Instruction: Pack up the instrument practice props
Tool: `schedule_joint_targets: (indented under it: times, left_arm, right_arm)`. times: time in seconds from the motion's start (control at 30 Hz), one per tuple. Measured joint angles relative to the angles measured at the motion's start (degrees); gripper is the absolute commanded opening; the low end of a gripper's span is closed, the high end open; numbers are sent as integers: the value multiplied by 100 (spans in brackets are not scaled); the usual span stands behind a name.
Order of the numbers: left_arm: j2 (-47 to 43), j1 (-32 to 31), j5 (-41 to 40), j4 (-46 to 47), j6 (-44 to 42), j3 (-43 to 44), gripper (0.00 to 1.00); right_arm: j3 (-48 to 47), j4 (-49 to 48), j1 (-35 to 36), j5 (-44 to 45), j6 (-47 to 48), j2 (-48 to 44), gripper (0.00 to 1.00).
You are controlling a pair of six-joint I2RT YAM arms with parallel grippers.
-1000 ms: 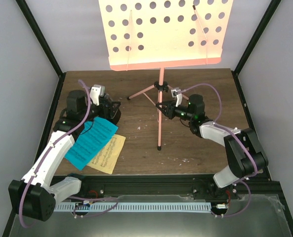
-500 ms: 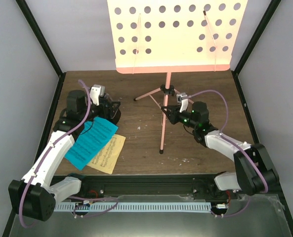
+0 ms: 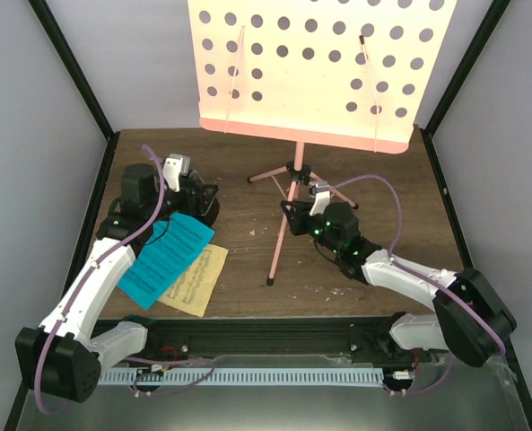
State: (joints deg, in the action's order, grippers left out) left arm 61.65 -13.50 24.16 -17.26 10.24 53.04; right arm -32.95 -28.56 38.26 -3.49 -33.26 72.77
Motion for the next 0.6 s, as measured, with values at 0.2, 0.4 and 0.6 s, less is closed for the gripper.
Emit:
schedule_joint_targets:
  times: [0.2,0.4,0.6]
  left_arm:
    - [0,0,2,-2,0,0,81]
    - [0,0,11,-4,-4,0,81]
    - [-74,0,-68,-66,-66,0,81]
  right_arm:
    - [-144,-22,260,396,-343,190,65]
    - [114,184,260,636,-382,-396,99]
    - [629,697,109,763,-151,-1635,100]
